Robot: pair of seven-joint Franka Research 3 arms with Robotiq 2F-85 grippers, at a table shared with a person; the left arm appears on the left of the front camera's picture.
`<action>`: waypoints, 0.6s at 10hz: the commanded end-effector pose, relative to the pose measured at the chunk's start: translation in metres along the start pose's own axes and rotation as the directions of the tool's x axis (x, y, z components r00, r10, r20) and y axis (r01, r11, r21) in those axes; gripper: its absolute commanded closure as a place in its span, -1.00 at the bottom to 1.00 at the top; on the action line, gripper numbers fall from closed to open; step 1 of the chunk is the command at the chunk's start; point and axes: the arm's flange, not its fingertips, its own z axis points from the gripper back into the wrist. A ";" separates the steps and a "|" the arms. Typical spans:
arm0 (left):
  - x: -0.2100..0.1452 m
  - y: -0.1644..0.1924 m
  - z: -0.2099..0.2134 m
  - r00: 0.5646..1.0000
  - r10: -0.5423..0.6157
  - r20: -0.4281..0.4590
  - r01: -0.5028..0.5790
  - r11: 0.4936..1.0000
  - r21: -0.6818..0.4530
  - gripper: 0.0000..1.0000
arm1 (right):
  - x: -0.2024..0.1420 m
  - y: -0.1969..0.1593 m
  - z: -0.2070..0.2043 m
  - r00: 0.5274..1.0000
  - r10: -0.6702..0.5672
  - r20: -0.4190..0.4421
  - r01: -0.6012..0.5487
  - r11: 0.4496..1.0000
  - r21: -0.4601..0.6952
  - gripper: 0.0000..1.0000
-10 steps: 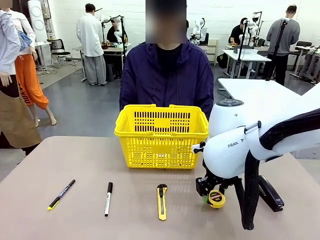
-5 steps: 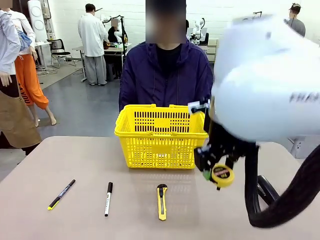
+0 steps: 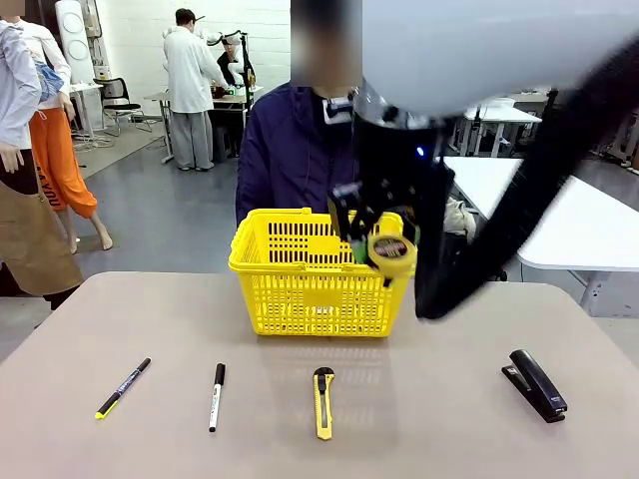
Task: Place the items the person wants into the basket.
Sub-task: Pick up the item the person points to and place it in the Market Basket.
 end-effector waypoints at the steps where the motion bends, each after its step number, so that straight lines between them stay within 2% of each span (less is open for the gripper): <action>1: -0.001 0.001 0.001 1.000 -0.010 0.015 0.010 1.000 -0.011 -1.00 | 0.070 -0.002 -0.004 0.999 -0.033 -0.001 0.033 0.999 -0.033 -0.27; 3: -0.001 0.001 0.001 1.000 -0.010 0.015 0.010 1.000 -0.011 -1.00 | 0.133 -0.011 -0.037 0.998 -0.053 -0.036 0.052 0.998 -0.046 -0.27; 6: -0.001 0.001 0.001 1.000 -0.010 0.015 0.010 1.000 -0.011 -1.00 | 0.176 -0.035 -0.077 0.998 -0.044 -0.051 0.046 0.998 0.035 -0.27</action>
